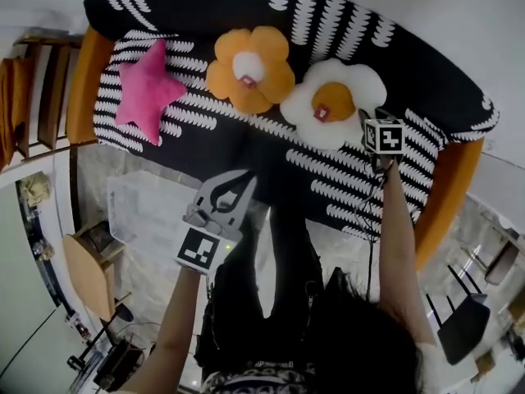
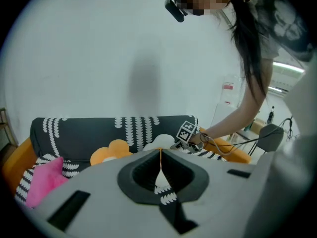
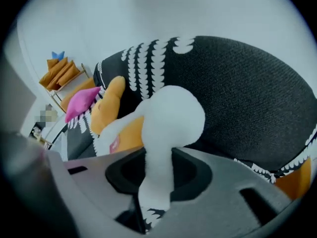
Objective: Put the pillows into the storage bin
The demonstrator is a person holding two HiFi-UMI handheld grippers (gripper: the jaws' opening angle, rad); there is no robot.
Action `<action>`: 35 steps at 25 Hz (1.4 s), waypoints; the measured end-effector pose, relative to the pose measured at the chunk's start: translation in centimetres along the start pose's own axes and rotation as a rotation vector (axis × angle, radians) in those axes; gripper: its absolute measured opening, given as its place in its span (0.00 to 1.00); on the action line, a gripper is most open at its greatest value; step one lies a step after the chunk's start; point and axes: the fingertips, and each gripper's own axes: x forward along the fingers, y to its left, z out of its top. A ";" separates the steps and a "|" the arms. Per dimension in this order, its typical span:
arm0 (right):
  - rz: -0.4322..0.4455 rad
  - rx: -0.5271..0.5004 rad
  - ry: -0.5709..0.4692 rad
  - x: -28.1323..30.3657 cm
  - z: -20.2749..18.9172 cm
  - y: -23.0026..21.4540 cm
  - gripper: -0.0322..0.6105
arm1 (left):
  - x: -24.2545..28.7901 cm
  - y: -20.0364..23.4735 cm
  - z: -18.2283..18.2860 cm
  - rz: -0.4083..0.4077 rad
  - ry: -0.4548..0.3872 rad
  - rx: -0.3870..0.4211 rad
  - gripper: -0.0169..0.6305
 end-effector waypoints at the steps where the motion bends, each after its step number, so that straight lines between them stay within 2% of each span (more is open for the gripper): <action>1: 0.005 0.008 -0.002 -1.2 0.2 0.9 0.23 | -1.0 0.2 0.4 0.014 -0.010 0.002 0.04; 4: 0.021 0.040 -0.016 -5.4 0.5 4.1 0.21 | -4.5 0.6 1.2 0.055 -0.038 0.010 0.04; 7: 0.047 0.027 -0.041 -9.6 1.7 8.8 0.21 | -8.7 1.5 1.6 0.093 -0.068 0.006 0.04; 10: 0.076 -0.070 -0.069 -13.8 4.0 13.6 0.20 | -12.8 2.3 1.4 0.146 -0.105 -0.013 0.04; 13: 0.146 -0.146 -0.099 -17.3 5.5 20.1 0.20 | -17.6 3.6 0.1 0.207 -0.145 -0.010 0.04; 16: 0.249 -0.163 -0.132 -19.6 6.3 28.5 0.20 | -23.3 5.5 -3.1 0.268 -0.158 0.000 0.04; 20: 0.383 -0.224 -0.143 -20.6 7.3 40.0 0.20 | -30.4 7.3 -7.5 0.365 -0.149 -0.078 0.04; 24: 0.537 -0.320 -0.098 -18.4 6.6 54.1 0.20 | -38.0 9.8 -12.7 0.495 -0.148 -0.163 0.04; 30: 0.743 -0.468 0.017 -13.9 0.6 76.2 0.20 | -49.8 12.7 -21.0 0.677 -0.151 -0.266 0.04; 35: 0.904 -0.531 0.117 -9.7 -5.1 93.0 0.20 | -57.8 13.8 -28.5 0.812 -0.125 -0.350 0.04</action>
